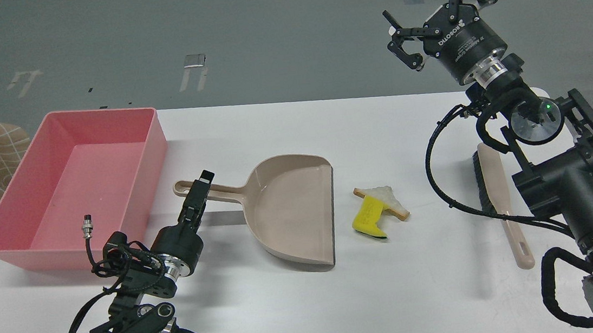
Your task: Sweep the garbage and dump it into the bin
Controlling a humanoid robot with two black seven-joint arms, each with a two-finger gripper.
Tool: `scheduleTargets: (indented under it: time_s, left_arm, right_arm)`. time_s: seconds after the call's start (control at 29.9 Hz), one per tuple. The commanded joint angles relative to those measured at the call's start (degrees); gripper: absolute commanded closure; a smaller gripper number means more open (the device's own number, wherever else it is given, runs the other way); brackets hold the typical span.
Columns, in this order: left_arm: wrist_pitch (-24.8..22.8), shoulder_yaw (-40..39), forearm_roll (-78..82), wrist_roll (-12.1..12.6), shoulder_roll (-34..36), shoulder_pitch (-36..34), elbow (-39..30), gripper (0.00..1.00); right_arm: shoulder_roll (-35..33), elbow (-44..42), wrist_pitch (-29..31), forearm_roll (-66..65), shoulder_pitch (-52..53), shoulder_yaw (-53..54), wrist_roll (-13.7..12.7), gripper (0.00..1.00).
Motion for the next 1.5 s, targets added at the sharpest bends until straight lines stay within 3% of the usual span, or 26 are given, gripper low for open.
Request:
scheduleTargets:
  time_s: [0.0, 0.47, 0.67, 0.74, 0.8, 0.9, 1.47]
  left_arm:
    - [0.00, 0.09, -0.07, 0.02, 0.08, -0.18, 0.41, 0.32]
    - [0.00, 0.18, -0.42, 0.10, 0.08, -0.27, 0.41, 0.47]
    - [0.00, 0.18, -0.51, 0.37, 0.08, -0.18, 0.50, 0.60]
    - [0.00, 0.18, -0.51, 0.45, 0.00, -0.18, 0.41, 0.69]
    - [0.00, 0.18, -0.51, 0.45, 0.00, -0.09, 0.41, 0.87]
    - [0.00, 0.27, -0.42, 0.19, 0.00, -0.09, 0.41, 1.00]
    - [0.00, 0.53, -0.16, -0.07, 0.00, -0.44, 0.15, 1.00]
  right_arm:
    - [0.00, 0.00, 0.00, 0.00, 0.09, 0.00, 0.00, 0.00]
    - [0.00, 0.00, 0.00, 0.00, 0.18, 0.00, 0.00, 0.00]
    - [0.00, 0.00, 0.00, 0.00, 0.18, 0.00, 0.00, 0.00]
    - [0.00, 0.00, 0.00, 0.00, 0.09, 0.00, 0.00, 0.00]
    - [0.00, -0.09, 0.00, 0.00, 0.09, 0.00, 0.00, 0.00]
    - [0.00, -0.09, 0.00, 0.00, 0.09, 0.00, 0.00, 0.00]
    - [-0.26, 0.00, 0.00, -0.09, 1.14, -1.66, -0.09, 0.00]
